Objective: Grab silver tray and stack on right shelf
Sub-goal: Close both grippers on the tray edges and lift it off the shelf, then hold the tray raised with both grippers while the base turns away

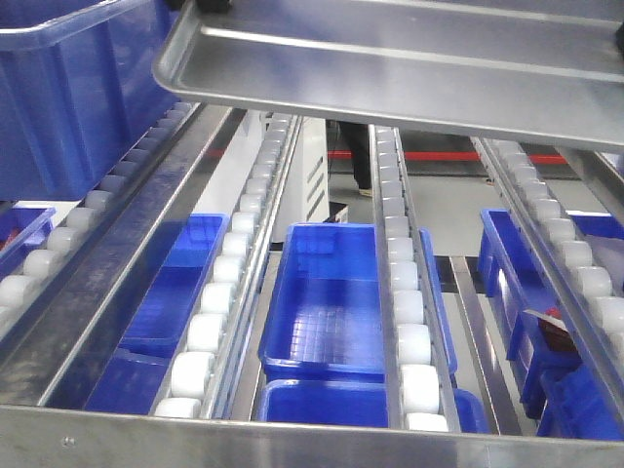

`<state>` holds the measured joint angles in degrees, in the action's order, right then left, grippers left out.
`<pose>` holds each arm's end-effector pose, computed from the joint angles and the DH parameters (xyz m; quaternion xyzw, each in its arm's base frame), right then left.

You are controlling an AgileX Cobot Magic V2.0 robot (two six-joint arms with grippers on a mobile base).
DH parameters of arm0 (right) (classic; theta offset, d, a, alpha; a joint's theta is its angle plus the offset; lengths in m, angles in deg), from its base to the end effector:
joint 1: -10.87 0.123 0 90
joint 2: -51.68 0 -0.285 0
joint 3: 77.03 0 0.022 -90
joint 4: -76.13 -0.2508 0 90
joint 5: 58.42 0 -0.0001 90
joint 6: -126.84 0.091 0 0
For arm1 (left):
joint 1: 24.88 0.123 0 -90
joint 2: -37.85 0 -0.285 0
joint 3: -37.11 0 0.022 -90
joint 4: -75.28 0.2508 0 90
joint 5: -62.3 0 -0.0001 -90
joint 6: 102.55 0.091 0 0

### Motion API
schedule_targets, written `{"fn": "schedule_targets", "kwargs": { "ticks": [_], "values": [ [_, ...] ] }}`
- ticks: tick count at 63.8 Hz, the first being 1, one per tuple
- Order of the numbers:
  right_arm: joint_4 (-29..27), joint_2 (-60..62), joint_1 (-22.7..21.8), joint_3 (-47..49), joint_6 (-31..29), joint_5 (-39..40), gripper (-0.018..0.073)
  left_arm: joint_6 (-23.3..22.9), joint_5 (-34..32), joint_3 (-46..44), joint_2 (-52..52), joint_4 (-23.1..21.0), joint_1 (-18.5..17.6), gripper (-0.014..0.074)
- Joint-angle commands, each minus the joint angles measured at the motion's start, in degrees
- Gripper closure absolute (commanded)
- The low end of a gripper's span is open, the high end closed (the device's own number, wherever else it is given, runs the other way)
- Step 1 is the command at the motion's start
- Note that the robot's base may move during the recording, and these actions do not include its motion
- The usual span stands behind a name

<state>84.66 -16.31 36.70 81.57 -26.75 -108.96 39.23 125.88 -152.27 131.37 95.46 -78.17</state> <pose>0.1866 0.0787 0.3430 -0.0200 0.9370 0.0874 0.3376 0.2095 -0.2339 0.3829 0.1550 0.9335 -0.0758 0.3144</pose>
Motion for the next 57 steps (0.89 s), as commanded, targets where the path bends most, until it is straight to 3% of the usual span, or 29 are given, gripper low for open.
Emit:
{"fn": "schedule_targets", "kwargs": {
  "ticks": [1,57],
  "values": [
    [1.62,1.15,0.08,2.11,-1.75,1.97,0.0502,0.23,-0.99,-2.10,-2.45,2.95,-0.53,0.0690],
    [1.62,1.15,0.08,2.05,-1.75,1.24,0.0502,0.33,0.07,-2.10,-2.45,2.84,-0.53,0.0691]
  ]
}}
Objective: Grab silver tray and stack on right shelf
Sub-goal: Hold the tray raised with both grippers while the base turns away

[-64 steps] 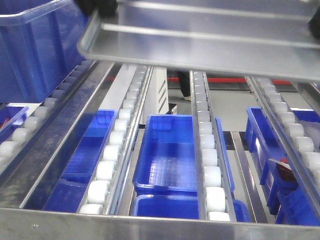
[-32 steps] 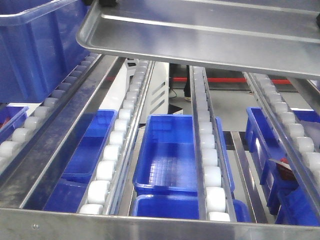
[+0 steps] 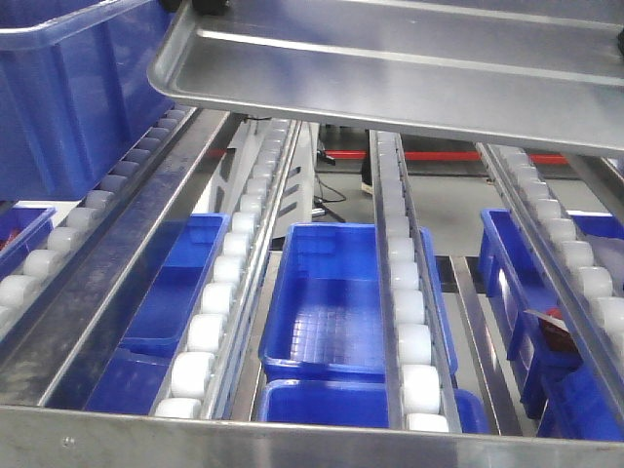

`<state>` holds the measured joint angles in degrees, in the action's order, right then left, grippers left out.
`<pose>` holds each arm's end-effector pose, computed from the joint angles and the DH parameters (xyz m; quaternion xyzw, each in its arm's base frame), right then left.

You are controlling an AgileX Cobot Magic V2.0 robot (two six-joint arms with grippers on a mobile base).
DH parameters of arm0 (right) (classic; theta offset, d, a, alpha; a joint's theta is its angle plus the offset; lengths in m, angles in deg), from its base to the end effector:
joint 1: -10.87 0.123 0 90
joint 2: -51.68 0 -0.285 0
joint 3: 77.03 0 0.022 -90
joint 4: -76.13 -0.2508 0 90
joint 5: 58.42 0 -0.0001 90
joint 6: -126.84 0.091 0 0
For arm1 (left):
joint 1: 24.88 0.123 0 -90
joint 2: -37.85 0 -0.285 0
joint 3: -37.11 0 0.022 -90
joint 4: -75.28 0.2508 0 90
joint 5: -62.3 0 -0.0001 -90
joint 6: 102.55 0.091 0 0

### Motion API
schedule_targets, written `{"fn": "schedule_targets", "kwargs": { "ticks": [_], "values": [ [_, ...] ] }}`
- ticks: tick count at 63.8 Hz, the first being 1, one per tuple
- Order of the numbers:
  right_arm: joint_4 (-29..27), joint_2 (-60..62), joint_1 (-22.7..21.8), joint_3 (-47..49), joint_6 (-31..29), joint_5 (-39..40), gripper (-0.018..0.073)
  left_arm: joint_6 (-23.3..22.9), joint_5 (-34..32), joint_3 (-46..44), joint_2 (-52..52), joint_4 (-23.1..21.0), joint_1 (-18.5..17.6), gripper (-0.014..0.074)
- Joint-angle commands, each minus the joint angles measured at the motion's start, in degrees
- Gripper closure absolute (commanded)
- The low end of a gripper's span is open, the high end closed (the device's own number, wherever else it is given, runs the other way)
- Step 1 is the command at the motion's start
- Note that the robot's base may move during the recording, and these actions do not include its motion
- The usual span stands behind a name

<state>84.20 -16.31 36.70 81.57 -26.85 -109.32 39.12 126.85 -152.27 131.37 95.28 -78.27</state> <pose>0.1860 0.0790 0.3425 -0.0193 0.9383 0.0892 0.3335 0.2083 -0.2332 0.3821 0.1536 0.9362 -0.0715 0.3079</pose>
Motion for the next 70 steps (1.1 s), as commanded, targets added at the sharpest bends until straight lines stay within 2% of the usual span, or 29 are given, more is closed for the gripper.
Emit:
{"fn": "schedule_targets", "kwargs": {
  "ticks": [1,70],
  "values": [
    [2.08,1.15,0.08,2.05,-1.65,1.59,0.0502,0.44,-0.90,-2.10,-2.45,3.01,-0.43,0.0691],
    [2.08,1.15,0.08,2.05,-1.65,1.59,0.0502,0.44,-0.90,-2.10,-2.45,2.92,-0.43,0.0691]
  ]
}}
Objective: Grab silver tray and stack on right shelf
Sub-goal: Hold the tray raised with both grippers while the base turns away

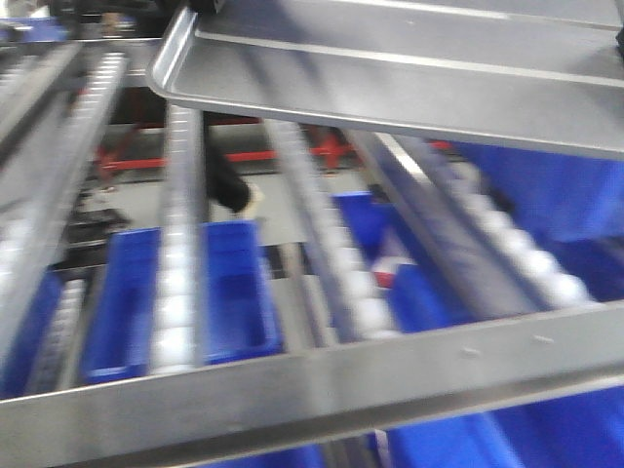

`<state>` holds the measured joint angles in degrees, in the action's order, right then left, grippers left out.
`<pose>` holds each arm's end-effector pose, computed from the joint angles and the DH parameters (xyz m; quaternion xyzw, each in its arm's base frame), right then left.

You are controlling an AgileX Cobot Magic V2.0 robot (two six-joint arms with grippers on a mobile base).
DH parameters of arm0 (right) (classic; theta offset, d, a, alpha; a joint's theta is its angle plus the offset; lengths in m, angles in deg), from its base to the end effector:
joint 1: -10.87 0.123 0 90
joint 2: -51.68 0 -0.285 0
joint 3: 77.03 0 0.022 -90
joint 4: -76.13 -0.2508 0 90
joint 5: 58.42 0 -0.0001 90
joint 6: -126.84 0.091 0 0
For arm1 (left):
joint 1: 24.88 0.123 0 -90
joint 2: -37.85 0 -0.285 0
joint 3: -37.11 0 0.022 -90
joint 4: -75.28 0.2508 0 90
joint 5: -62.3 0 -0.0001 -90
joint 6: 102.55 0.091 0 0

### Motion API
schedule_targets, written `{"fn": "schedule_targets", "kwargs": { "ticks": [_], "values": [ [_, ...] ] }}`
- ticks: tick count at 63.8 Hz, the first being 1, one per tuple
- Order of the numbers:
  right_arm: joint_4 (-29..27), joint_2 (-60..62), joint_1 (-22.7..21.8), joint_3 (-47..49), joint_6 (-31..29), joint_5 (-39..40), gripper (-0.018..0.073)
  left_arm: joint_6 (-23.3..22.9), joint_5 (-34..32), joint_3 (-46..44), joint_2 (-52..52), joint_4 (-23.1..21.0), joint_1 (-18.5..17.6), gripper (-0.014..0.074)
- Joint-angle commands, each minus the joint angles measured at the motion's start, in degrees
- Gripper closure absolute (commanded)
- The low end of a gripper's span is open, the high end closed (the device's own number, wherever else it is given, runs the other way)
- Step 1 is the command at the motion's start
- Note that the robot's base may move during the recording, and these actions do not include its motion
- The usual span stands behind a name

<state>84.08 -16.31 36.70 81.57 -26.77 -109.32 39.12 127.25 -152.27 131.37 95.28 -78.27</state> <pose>0.1859 0.0791 0.3425 -0.0183 0.9384 0.0903 0.3331 0.2081 -0.2327 0.3818 0.1531 0.9372 -0.0691 0.3056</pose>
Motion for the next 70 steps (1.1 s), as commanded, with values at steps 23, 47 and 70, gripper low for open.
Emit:
{"fn": "schedule_targets", "kwargs": {
  "ticks": [23,47,70],
  "values": [
    [2.20,1.15,0.08,2.05,-1.72,1.59,0.0502,0.44,-1.30,-2.10,-2.45,2.92,-0.43,0.0691],
    [2.20,1.15,0.08,2.05,-1.72,1.59,0.0502,0.44,-1.30,-2.10,-2.45,2.89,-0.43,0.0691],
    [2.20,1.15,0.08,2.05,-1.72,1.59,0.0502,0.44,-1.30,-2.10,-2.45,2.89,-0.43,0.0691]
  ]
}}
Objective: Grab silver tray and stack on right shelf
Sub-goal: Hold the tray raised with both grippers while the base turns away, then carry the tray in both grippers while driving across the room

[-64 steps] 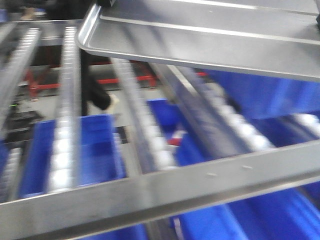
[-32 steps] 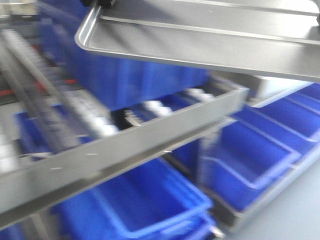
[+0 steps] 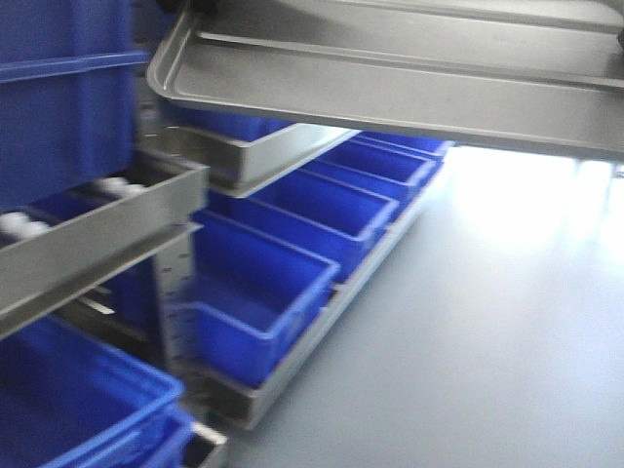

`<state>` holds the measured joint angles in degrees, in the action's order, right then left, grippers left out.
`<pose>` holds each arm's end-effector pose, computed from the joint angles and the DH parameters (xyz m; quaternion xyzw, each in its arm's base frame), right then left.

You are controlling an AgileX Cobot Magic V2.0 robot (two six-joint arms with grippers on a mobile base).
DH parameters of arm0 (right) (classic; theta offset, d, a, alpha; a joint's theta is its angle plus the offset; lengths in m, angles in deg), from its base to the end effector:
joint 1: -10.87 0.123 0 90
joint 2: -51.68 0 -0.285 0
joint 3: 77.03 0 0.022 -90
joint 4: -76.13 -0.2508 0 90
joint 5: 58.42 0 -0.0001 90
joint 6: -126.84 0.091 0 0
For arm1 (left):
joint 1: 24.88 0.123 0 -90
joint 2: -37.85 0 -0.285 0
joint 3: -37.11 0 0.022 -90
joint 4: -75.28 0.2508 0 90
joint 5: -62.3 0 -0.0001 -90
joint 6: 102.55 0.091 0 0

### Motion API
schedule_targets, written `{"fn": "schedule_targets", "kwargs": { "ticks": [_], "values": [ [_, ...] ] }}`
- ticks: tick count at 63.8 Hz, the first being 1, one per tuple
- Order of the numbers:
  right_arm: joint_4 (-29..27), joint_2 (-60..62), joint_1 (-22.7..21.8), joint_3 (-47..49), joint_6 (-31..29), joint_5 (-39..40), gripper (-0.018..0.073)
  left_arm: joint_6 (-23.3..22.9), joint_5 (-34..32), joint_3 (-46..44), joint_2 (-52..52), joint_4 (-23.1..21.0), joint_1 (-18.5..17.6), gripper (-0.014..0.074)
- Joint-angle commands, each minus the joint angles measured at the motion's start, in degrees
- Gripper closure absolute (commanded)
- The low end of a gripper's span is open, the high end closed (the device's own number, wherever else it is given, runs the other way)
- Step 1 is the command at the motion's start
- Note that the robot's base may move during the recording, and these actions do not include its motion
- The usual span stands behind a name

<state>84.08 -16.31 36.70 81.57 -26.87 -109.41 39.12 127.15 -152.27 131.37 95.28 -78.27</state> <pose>0.1858 0.0791 0.3424 -0.0190 0.9386 0.0897 0.3325 0.2081 -0.2329 0.3819 0.1532 0.9370 -0.0697 0.3062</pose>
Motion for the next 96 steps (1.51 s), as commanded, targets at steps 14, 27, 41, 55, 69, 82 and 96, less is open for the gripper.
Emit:
{"fn": "schedule_targets", "kwargs": {
  "ticks": [14,27,41,55,69,82,96],
  "values": [
    [2.20,1.15,0.08,2.05,-1.63,1.69,0.0502,0.44,-1.19,-2.10,-2.45,2.89,-0.43,0.0691],
    [2.20,1.15,0.08,2.05,-1.63,1.69,0.0502,0.44,-1.19,-2.10,-2.45,2.78,-0.43,0.0691],
    [2.20,1.15,0.08,2.05,-1.63,1.69,0.0502,0.44,-1.19,-2.10,-2.45,2.78,-0.43,0.0691],
    [2.20,1.15,0.08,2.05,-1.63,1.69,0.0502,0.44,-1.19,-2.10,-2.45,2.78,-0.43,0.0691],
    [2.20,1.15,0.08,2.05,-1.63,1.69,0.0502,0.44,-1.19,-2.10,-2.45,2.78,-0.43,0.0691],
    [2.20,1.15,0.08,2.05,-1.63,1.69,0.0502,0.44,-1.19,-2.10,-2.45,2.78,-0.43,0.0691],
    [2.20,1.15,0.08,2.05,-1.63,1.69,0.0502,0.44,-1.19,-2.10,-2.45,2.65,-0.43,0.0691]
  ]
}}
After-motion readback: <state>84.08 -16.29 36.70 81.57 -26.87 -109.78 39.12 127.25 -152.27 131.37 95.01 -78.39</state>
